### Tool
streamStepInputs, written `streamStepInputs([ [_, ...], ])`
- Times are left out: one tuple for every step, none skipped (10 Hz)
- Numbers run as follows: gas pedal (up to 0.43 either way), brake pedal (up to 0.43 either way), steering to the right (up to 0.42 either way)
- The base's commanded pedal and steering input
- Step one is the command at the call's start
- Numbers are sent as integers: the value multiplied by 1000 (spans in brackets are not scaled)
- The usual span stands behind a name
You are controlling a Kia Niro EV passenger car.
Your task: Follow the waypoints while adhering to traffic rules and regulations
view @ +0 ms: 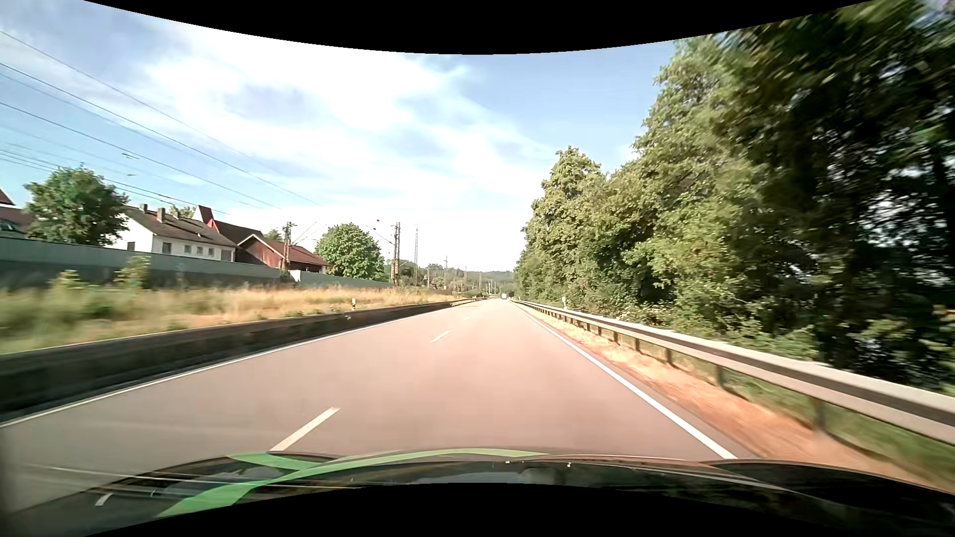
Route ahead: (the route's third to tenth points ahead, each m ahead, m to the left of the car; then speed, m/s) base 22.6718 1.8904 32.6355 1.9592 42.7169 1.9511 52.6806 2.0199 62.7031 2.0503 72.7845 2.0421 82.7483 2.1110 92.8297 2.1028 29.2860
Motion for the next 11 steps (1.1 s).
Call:
streamStepInputs([
  [331, 0, -1],
  [331, 0, -1],
  [331, 0, -1],
  [280, 0, -1],
  [260, 0, -1],
  [260, 0, -1],
  [260, 0, -1],
  [260, 0, -1],
  [260, 0, -1],
  [248, 0, -1],
  [220, 0, -2],
])
